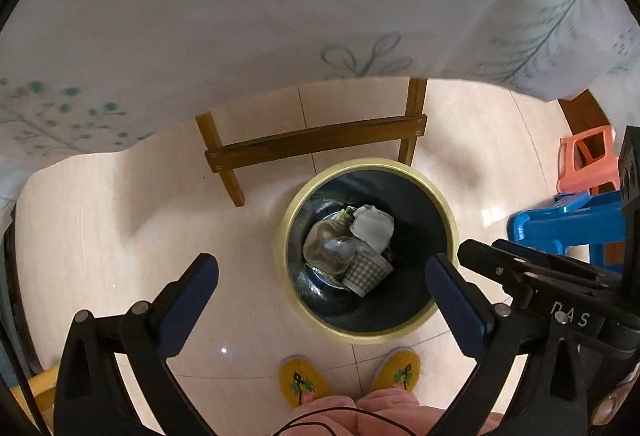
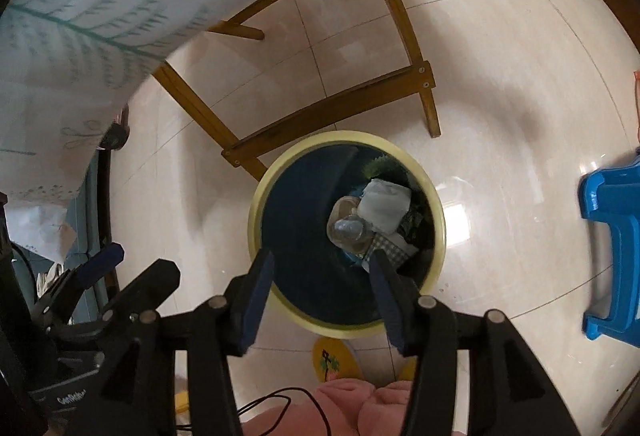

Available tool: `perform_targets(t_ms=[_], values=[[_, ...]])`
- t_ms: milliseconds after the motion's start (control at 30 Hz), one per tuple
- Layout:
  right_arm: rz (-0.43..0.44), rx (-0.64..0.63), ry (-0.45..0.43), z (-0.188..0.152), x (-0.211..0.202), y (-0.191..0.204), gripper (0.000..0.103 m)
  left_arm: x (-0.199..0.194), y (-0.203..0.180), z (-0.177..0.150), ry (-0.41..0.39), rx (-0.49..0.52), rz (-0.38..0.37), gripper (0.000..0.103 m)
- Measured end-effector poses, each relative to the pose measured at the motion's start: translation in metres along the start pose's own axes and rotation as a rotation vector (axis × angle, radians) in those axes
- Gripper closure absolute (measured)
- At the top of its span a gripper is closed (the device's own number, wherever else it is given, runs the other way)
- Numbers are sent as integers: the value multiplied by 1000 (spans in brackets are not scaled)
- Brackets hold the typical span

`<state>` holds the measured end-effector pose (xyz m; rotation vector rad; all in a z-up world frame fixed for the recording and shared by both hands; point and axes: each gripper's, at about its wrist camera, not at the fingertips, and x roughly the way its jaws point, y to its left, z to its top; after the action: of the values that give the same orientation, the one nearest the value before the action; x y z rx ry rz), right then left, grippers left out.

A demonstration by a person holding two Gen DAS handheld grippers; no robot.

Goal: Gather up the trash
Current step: 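Open both tools to drop the tissue and packet into the bin, then move both open tools back over the table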

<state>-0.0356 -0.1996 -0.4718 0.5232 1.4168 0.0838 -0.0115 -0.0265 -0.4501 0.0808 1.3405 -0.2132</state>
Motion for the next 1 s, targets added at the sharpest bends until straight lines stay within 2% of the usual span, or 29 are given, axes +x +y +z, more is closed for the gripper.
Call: perform_targets(t_ms=[233, 433, 700, 1000], values=[[0, 17, 5, -6, -50, 12, 53, -67, 6, -11, 27, -34, -1, 1], [8, -12, 3, -13, -123, 38, 53, -143, 9, -19, 13, -77, 14, 1], [48, -94, -28, -12, -220, 78, 53, -244, 6, -4, -74, -156, 34, 1], [69, -209, -165, -2, -322, 115, 53, -330, -11, 16, -215, -122, 82, 1]])
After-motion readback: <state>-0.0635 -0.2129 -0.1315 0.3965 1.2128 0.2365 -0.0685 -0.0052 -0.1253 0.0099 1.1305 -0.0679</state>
